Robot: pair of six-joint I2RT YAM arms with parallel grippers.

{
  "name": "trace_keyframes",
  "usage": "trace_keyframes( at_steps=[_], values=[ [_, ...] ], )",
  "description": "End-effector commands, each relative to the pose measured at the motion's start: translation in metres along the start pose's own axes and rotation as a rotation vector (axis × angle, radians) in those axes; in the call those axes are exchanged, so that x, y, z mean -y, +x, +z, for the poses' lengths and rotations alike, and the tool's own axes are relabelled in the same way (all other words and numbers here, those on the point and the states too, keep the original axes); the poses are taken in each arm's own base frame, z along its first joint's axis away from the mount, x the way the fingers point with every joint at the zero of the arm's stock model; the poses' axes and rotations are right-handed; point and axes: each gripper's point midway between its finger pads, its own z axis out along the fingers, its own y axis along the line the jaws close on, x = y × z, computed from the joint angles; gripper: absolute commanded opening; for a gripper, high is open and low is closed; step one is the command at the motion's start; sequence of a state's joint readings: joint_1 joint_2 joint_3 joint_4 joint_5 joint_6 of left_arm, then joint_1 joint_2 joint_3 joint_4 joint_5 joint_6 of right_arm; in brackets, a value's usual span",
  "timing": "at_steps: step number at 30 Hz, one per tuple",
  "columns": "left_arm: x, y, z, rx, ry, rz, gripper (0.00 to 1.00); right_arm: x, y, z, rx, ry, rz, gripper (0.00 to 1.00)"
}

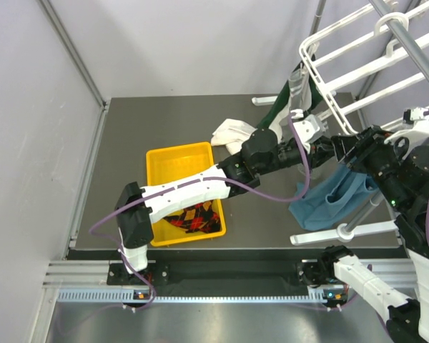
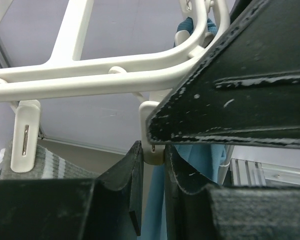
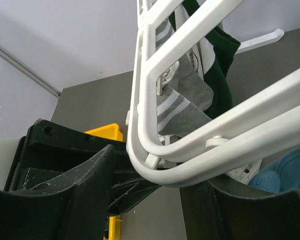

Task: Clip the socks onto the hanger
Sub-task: Open the clamp at the hanger.

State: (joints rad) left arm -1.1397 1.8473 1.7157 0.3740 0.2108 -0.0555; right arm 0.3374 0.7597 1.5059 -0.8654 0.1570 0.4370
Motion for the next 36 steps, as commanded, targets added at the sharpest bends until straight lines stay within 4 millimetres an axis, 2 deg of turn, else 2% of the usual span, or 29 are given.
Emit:
trace_keyframes(
  at_steps=[1, 3, 9, 18, 19, 21, 22, 25, 26, 27, 29, 33, 34, 35, 36],
  values=[
    [0.014, -0.060, -0.007, 0.101, 0.009, 0.020, 0.00, 0.000, -0.006, 0.004, 0.030, 0.006, -0.011, 0.52],
    [0.017, -0.059, -0.006, 0.094, 0.011, 0.021, 0.00, 0.001, -0.006, 0.007, 0.032, 0.008, -0.009, 0.51],
    [0.023, -0.058, -0.004, 0.088, 0.007, 0.035, 0.00, 0.000, -0.009, 0.007, 0.051, 0.006, -0.002, 0.40],
    [0.021, -0.050, -0.004, 0.064, -0.005, 0.037, 0.00, 0.002, -0.010, 0.007, 0.055, 0.016, -0.004, 0.45],
    [0.020, -0.049, -0.004, 0.061, -0.006, 0.037, 0.00, 0.003, -0.008, 0.008, 0.050, 0.020, -0.005, 0.34],
    [0.020, -0.048, -0.004, 0.057, -0.006, 0.038, 0.00, 0.006, -0.005, 0.011, 0.036, 0.040, -0.011, 0.05],
    [0.021, -0.048, -0.005, 0.051, -0.007, 0.038, 0.01, 0.007, -0.004, 0.012, 0.034, 0.046, -0.010, 0.00],
    [0.014, -0.047, -0.010, 0.040, -0.044, 0.040, 0.25, 0.009, 0.000, 0.016, 0.012, 0.060, -0.013, 0.00],
    [0.011, -0.046, -0.013, 0.033, -0.064, 0.039, 0.49, 0.010, 0.001, 0.016, 0.009, 0.061, -0.012, 0.00],
    [0.008, -0.045, -0.016, 0.027, -0.084, 0.040, 0.58, 0.010, 0.001, 0.015, 0.008, 0.062, -0.011, 0.00],
    [-0.002, -0.045, -0.029, 0.013, -0.136, 0.039, 0.65, 0.010, 0.001, 0.014, 0.010, 0.062, -0.014, 0.00],
    [-0.012, -0.041, -0.055, -0.017, -0.181, 0.040, 0.70, 0.010, 0.000, 0.012, 0.015, 0.058, -0.014, 0.00],
    [-0.018, -0.054, -0.067, -0.003, -0.223, 0.043, 0.70, 0.011, 0.002, 0.013, 0.009, 0.061, -0.019, 0.00],
    [-0.024, -0.042, -0.077, -0.034, -0.261, 0.043, 0.70, 0.011, 0.001, 0.012, 0.011, 0.062, -0.018, 0.00],
    [-0.026, -0.054, -0.089, -0.025, -0.281, 0.063, 0.70, 0.012, 0.002, 0.012, 0.012, 0.064, -0.020, 0.00]
  ],
)
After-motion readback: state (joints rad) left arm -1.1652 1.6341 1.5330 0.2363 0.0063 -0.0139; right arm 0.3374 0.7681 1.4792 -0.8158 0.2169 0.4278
